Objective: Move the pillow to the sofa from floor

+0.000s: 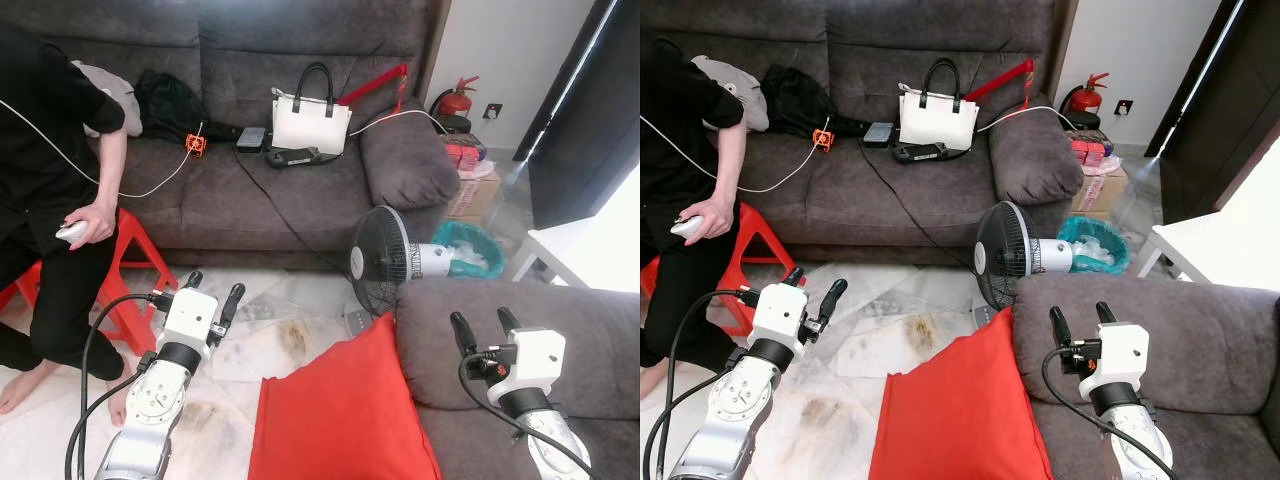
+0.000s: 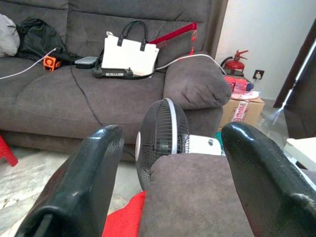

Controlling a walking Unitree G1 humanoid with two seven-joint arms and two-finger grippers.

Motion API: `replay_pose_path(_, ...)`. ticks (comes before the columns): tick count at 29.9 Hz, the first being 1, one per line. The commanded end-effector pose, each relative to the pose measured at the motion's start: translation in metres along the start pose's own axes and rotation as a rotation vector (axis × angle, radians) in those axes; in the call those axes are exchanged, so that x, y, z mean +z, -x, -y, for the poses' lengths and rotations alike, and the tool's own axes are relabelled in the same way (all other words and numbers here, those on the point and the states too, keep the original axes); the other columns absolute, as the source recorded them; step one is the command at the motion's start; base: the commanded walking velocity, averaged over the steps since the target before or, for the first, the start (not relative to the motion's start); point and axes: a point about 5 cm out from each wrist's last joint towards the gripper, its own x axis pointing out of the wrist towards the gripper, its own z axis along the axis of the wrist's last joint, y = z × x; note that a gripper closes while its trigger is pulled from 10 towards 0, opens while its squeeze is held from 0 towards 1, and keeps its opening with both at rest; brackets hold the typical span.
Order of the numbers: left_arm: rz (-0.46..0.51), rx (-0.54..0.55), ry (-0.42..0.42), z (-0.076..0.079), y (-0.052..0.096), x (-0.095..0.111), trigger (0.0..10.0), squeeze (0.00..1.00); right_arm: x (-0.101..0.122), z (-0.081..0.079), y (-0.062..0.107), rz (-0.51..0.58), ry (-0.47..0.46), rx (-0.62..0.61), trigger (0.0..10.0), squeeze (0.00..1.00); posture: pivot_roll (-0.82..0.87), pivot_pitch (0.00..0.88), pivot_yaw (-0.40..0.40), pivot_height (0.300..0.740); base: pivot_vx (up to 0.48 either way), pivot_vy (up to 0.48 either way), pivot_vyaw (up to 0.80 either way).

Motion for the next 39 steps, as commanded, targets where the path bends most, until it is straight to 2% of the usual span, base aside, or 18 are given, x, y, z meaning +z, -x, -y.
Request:
replay_pose_path(1, 0.006, 0.006, 0.004, 0.002, -0.004, 0.002, 10.0, 0.00, 0.001, -0.001, -0.002, 0.007, -0.002, 0.002, 10.0, 0.00, 0.07, 0.000, -0.059, 0.740, 0.000, 0.000, 0.00)
replay_pose_path(8, 0.004, 0.010, 0.012, 0.004, -0.005, 0.001, 10.0, 0.00, 0.001, -0.003, -0.007, -0.008, 0.017, 0.006, 10.0, 0.00, 0.06, 0.000, -0.064, 0.740, 0.000, 0.000, 0.00)
replay_pose_path(27, -0.001, 0.029, 0.020, 0.006, -0.004, 0.000, 10.0, 0.00, 0.000, -0.010, -0.013, -0.030, 0.027, 0.037, 10.0, 0.00, 0.07, 0.000, -0.075, 0.635, 0.000, 0.000, 0.00)
replay_pose_path(39, -0.002, 0.032, 0.023, 0.007, -0.005, 0.000, 10.0, 0.00, 0.001, -0.011, -0.014, -0.024, 0.045, 0.045, 10.0, 0.00, 0.07, 0.000, -0.079, 0.635, 0.000, 0.000, 0.00)
